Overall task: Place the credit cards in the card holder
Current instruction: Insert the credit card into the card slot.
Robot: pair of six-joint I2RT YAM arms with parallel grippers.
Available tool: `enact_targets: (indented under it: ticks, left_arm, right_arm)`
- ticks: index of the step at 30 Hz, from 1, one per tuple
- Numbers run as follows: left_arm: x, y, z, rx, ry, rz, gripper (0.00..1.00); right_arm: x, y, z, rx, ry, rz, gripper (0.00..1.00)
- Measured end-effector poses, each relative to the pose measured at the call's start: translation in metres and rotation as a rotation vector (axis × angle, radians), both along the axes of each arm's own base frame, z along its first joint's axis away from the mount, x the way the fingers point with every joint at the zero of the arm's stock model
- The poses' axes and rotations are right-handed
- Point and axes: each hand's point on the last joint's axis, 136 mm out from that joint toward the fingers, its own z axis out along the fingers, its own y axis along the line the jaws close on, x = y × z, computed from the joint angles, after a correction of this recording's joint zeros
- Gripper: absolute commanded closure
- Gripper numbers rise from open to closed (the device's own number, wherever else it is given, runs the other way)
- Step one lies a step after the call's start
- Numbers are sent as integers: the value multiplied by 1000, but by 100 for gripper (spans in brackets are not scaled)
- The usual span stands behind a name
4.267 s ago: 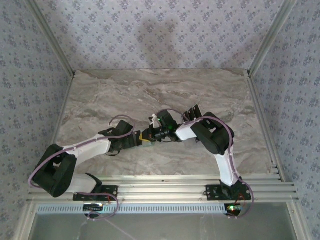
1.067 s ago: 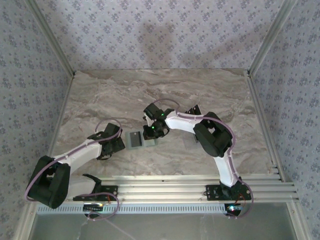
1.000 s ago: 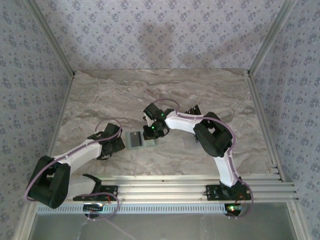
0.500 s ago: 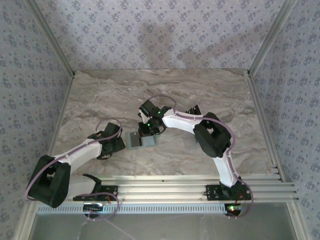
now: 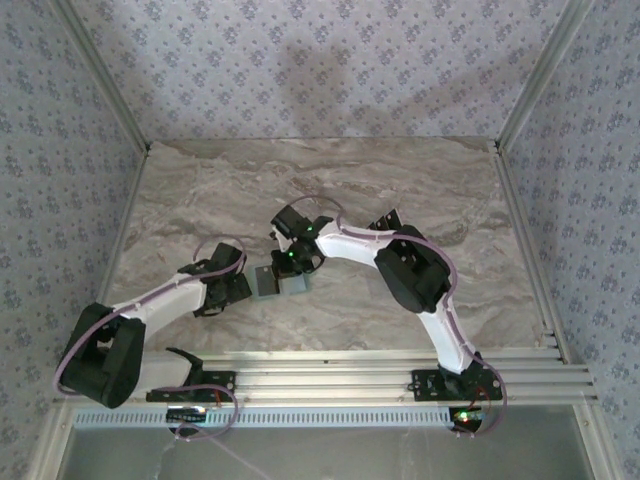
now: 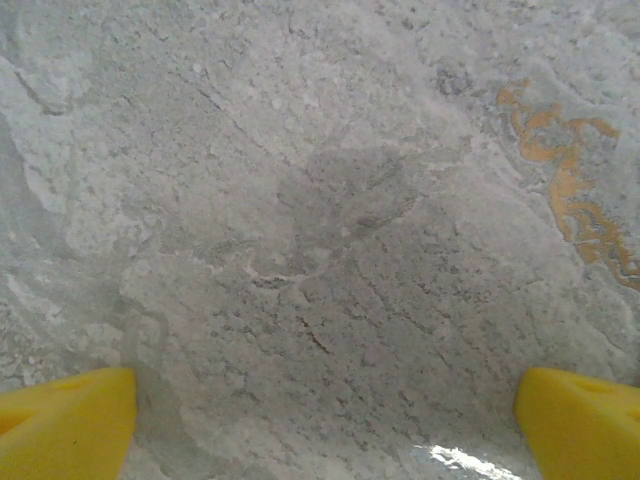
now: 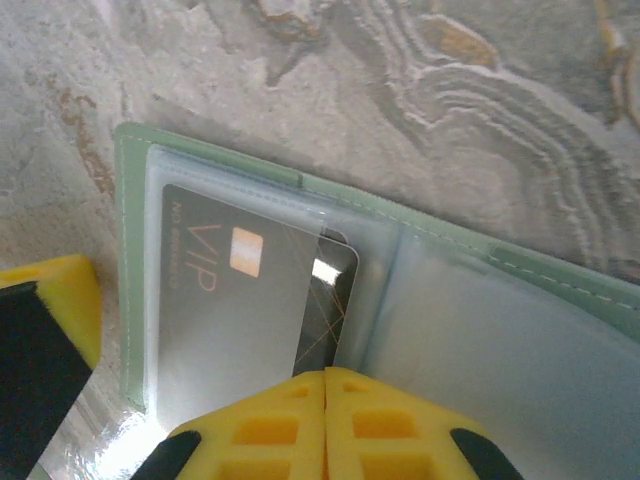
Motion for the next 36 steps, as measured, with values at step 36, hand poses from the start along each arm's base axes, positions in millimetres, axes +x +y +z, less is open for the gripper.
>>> enact_targets:
  ticks: [36]
  left_arm:
    - [16, -13, 31, -58, -103, -32, 2]
  right_arm:
    - [1, -2, 42, 97, -2, -3, 68]
